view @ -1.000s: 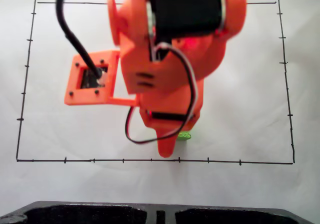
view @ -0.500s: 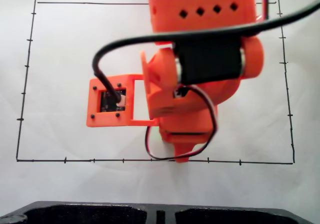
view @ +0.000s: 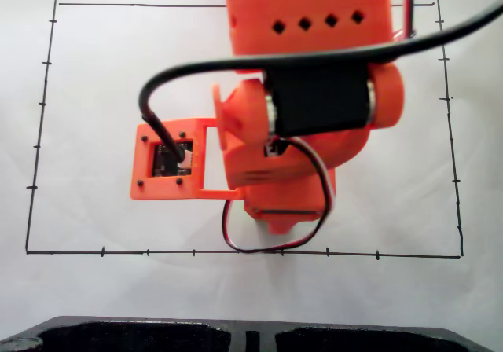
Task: Grasp the colored block, Place it on the black dot, and then return the arm to the default position.
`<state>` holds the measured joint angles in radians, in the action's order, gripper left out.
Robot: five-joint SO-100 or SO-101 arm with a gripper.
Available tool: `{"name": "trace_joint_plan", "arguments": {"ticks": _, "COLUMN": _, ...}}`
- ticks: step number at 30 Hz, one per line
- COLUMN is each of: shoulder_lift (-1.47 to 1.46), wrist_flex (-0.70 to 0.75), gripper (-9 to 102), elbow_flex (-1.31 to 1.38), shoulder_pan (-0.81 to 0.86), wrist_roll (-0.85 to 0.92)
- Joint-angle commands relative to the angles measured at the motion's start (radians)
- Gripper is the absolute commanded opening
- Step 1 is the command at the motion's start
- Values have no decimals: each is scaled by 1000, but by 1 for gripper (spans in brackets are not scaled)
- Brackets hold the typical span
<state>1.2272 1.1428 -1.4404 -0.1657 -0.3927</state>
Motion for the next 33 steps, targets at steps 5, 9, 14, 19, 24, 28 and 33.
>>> {"name": "trace_joint_plan", "arguments": {"ticks": 5, "shoulder_lift": 5, "wrist_flex": 8, "gripper": 14, "elbow_flex": 37, "shoulder_pan": 18, "wrist_roll": 35}}
{"name": "trace_joint_plan", "arguments": {"ticks": 9, "shoulder_lift": 14, "wrist_flex": 11, "gripper": 12, "elbow_flex": 31, "shoulder_pan": 21, "wrist_roll": 41}}
{"name": "trace_joint_plan", "arguments": {"ticks": 14, "shoulder_lift": 86, "wrist_flex": 57, "gripper": 12, "elbow_flex": 17, "shoulder_pan": 8, "wrist_roll": 44}}
{"name": "trace_joint_plan", "arguments": {"ticks": 19, "shoulder_lift": 207, "wrist_flex": 97, "gripper": 12, "elbow_flex": -48, "shoulder_pan": -8, "wrist_roll": 61}}
{"name": "trace_joint_plan", "arguments": {"ticks": 24, "shoulder_lift": 337, "wrist_flex": 110, "gripper": 12, "elbow_flex": -173, "shoulder_pan": -11, "wrist_roll": 97}}
{"name": "trace_joint_plan", "arguments": {"ticks": 28, "shoulder_lift": 430, "wrist_flex": 97, "gripper": 12, "elbow_flex": -298, "shoulder_pan": 14, "wrist_roll": 132}}
{"name": "trace_joint_plan", "arguments": {"ticks": 33, "shoulder_lift": 503, "wrist_flex": 69, "gripper": 12, "elbow_flex": -417, "shoulder_pan": 58, "wrist_roll": 184}}
